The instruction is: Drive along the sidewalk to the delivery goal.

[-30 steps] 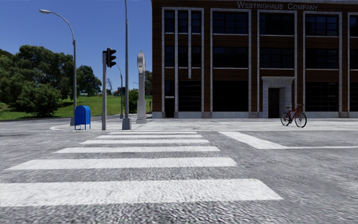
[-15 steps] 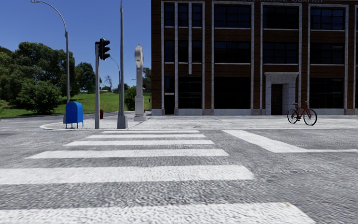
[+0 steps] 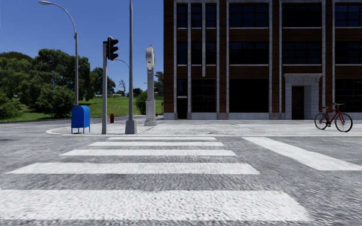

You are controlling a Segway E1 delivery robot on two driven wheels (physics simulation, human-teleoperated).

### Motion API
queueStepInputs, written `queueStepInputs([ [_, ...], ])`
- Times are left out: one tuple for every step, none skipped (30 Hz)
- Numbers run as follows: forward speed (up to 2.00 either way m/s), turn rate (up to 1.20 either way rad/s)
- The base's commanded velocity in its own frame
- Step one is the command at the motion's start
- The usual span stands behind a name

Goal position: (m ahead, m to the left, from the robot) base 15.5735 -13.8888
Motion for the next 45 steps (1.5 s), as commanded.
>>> queueStepInputs([
  [1.27, 0.0],
  [1.27, 0.0],
  [1.27, 0.0],
  [1.27, 0.0],
  [1.27, 0.0],
  [1.27, 0.0],
  [1.27, 0.0],
  [1.27, 0.0],
  [1.27, 0.0],
  [1.27, 0.0],
  [1.27, 0.0],
  [1.27, 0.0],
  [1.27, 0.0],
  [1.27, 0.0],
  [1.27, 0.0],
  [1.27, 0.0],
  [1.27, 0.0],
  [1.27, 0.0],
  [1.27, 0.0],
  [1.27, 0.0],
  [1.27, 0.0],
  [1.27, 0.0],
  [1.27, 0.0],
  [1.27, 0.0],
  [1.27, 0.0],
  [1.27, 0.0],
  [1.27, 0.0],
  [1.27, 0.0],
  [1.27, 0.0],
  [1.27, 0.0],
  [1.27, 0.0],
  [1.27, 0.0],
  [1.27, 0.0],
  [1.27, 0.0],
  [1.27, 0.0],
  [1.27, 0.0],
  [1.27, 0.0],
  [1.27, 0.0],
  [1.27, 0.0],
  [1.27, 0.0],
  [1.27, 0.0],
  [1.27, 0.0],
  [1.27, -0.41],
  [1.27, -0.41],
  [1.27, -0.82],
])
